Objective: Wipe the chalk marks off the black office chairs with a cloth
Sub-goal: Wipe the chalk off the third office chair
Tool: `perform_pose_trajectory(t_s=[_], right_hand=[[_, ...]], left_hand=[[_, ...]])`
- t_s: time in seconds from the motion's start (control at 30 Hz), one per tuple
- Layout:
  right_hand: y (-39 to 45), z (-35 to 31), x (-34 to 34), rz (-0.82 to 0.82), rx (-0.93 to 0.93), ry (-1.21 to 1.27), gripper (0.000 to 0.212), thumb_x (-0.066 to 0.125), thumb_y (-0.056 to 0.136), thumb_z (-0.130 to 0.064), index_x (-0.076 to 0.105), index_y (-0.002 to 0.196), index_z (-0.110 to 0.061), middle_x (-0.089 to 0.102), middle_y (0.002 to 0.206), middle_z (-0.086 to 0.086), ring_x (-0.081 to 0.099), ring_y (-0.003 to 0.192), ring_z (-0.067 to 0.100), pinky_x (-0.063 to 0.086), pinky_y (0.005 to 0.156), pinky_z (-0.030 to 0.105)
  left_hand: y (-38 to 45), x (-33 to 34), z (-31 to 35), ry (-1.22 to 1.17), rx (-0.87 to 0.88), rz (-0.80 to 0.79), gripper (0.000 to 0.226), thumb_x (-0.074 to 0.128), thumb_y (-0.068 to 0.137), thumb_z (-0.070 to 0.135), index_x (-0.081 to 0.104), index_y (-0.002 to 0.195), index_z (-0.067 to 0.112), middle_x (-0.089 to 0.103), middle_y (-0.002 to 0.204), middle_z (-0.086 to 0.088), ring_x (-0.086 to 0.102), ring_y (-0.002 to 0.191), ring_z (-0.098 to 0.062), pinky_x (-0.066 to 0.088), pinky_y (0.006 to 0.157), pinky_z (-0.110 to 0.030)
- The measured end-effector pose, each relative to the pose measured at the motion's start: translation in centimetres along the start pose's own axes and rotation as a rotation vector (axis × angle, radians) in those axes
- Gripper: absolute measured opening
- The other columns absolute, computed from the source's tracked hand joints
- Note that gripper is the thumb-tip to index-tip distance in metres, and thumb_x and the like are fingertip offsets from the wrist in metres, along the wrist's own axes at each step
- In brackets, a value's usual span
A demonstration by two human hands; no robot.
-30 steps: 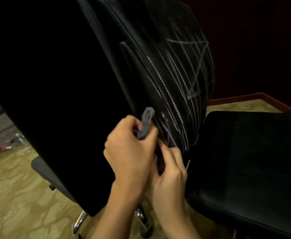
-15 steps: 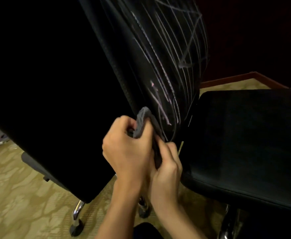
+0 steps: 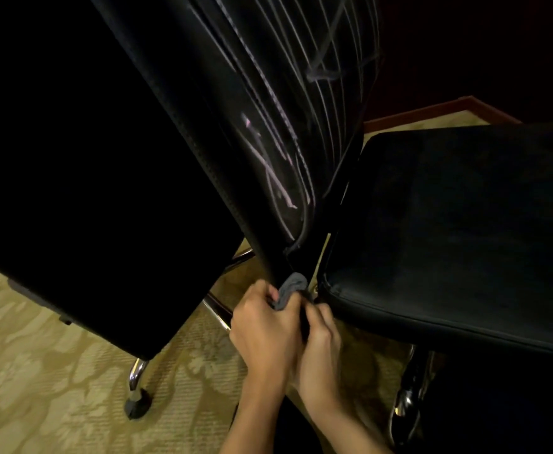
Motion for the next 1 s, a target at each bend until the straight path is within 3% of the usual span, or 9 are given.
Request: perform_pose_trajectory(t_s=[0.1, 0.2, 0.3, 0.43, 0.57, 0.73, 0.87, 1.0], right_hand=[[0.7, -2.6, -0.4, 0.104, -0.105, -0.045, 0.036, 0.063, 0.094, -0.007, 0.064, 0.129, -0.012, 0.060, 0.113, -0.005, 0.060, 0.103, 0.007, 0.046, 0.086, 0.013], [1.6, -6.7, -0.8, 0.196, -0.254, 0.075, 0.036, 0.061, 0.092, -0.008, 0.065, 0.128, -0.008, 0.061, 0.109, -0.003, 0.059, 0.100, 0.003, 0.043, 0.087, 0.008], [2.0, -7.6, -0.5, 0.157, -0.239, 0.176, 0.030, 0.059, 0.095, -0.010, 0.065, 0.124, -0.013, 0.061, 0.111, 0.001, 0.055, 0.097, 0.002, 0.043, 0.085, 0.008], [1.1, -4.4, -0.5, 0.125, -0.163, 0.098, 0.029, 0.058, 0.093, -0.011, 0.067, 0.119, -0.017, 0.062, 0.110, 0.000, 0.059, 0.097, 0.016, 0.042, 0.082, 0.006], [1.8, -4.7, -1.3, 0.161, -0.244, -0.016, 0.030, 0.064, 0.092, -0.009, 0.068, 0.122, -0.011, 0.061, 0.104, -0.004, 0.064, 0.092, 0.013, 0.052, 0.079, 0.021], [3.4, -12.8, -2.5, 0.230, -0.482, 0.102, 0.036, 0.054, 0.093, -0.023, 0.068, 0.122, -0.008, 0.064, 0.104, -0.001, 0.063, 0.095, 0.003, 0.049, 0.082, 0.010], [3.5, -13.9, -2.3, 0.256, -0.514, 0.085, 0.036, 0.056, 0.091, -0.023, 0.067, 0.122, -0.009, 0.065, 0.107, -0.002, 0.058, 0.097, -0.004, 0.040, 0.085, 0.002], [2.8, -12.1, -2.6, 0.243, -0.507, 0.022, 0.035, 0.055, 0.088, -0.027, 0.061, 0.123, -0.021, 0.064, 0.103, -0.005, 0.061, 0.092, 0.002, 0.041, 0.080, 0.004]], left_hand=[[0.9, -2.4, 1.9, -0.092, 0.144, 0.125, 0.041, 0.070, 0.082, 0.044, 0.040, 0.062, 0.024, 0.044, 0.054, 0.007, 0.044, 0.051, -0.005, 0.030, 0.048, -0.030], [3.0, -5.7, 5.0, -0.218, 0.257, 0.241, 0.040, 0.070, 0.083, 0.042, 0.042, 0.063, 0.021, 0.040, 0.055, 0.008, 0.036, 0.050, -0.003, 0.029, 0.048, -0.028], [3.9, -6.7, 6.4, -0.139, 0.260, 0.208, 0.037, 0.071, 0.082, 0.040, 0.044, 0.065, 0.021, 0.043, 0.056, 0.006, 0.040, 0.052, -0.007, 0.030, 0.048, -0.030], [1.9, -3.8, 3.4, -0.071, 0.087, 0.075, 0.039, 0.076, 0.074, 0.034, 0.039, 0.064, 0.026, 0.045, 0.053, 0.008, 0.045, 0.051, -0.006, 0.028, 0.049, -0.028], [1.8, -3.8, 3.7, -0.154, 0.147, 0.107, 0.040, 0.073, 0.082, 0.036, 0.039, 0.063, 0.024, 0.044, 0.054, 0.007, 0.045, 0.051, -0.006, 0.028, 0.050, -0.028], [5.2, -10.3, 8.2, -0.347, 0.346, 0.319, 0.042, 0.067, 0.089, 0.042, 0.044, 0.066, 0.014, 0.042, 0.057, 0.002, 0.039, 0.053, -0.008, 0.036, 0.052, -0.036], [6.1, -11.6, 10.0, -0.233, 0.354, 0.277, 0.041, 0.070, 0.087, 0.042, 0.042, 0.066, 0.019, 0.043, 0.056, 0.005, 0.041, 0.052, -0.004, 0.035, 0.051, -0.034], [4.6, -9.7, 9.2, -0.158, 0.296, 0.274, 0.040, 0.075, 0.081, 0.035, 0.040, 0.067, 0.021, 0.047, 0.056, 0.006, 0.049, 0.052, -0.007, 0.043, 0.048, -0.037]])
Point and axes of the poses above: each hand's wrist, its own y-axis towards the middle knuckle, its own x-axis out of the palm, z = x × y, the point moved 3 cm from there along y, towards the middle knuckle
